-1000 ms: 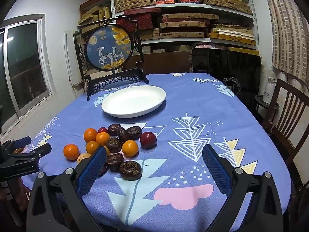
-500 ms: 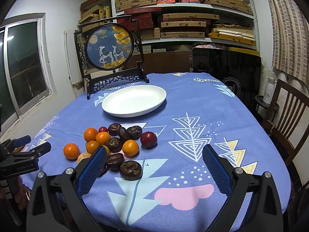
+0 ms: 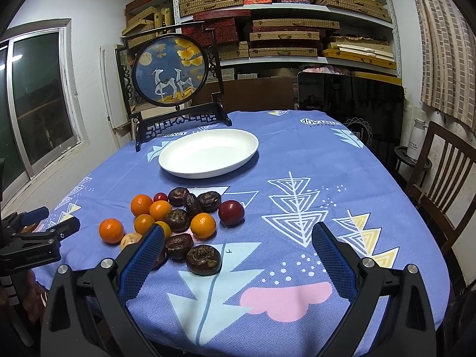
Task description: Organize fruits
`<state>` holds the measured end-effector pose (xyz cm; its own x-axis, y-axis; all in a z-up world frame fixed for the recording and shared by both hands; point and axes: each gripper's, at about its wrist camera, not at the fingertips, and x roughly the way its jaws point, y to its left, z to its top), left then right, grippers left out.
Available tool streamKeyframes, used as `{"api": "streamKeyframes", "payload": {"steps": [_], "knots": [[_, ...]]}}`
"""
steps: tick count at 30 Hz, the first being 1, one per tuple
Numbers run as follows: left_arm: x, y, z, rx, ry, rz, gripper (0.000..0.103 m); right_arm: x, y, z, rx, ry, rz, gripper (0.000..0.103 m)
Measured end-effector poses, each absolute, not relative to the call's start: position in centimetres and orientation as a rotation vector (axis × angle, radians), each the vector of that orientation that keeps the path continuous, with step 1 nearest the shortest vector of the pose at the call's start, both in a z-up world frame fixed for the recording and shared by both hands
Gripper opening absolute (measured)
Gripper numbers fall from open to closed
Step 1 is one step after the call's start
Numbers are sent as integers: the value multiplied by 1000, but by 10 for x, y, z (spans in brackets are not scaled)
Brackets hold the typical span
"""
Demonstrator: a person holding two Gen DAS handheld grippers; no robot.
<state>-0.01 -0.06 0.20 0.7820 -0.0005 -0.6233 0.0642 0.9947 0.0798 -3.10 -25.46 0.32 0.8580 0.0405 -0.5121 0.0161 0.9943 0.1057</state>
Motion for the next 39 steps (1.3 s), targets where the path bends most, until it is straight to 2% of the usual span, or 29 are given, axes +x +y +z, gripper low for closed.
{"api": "streamKeyframes", "payload": {"steps": [39], "knots": [[4, 7, -7, 97, 685, -28, 98, -29, -247, -5, 95, 561, 45, 99]]}}
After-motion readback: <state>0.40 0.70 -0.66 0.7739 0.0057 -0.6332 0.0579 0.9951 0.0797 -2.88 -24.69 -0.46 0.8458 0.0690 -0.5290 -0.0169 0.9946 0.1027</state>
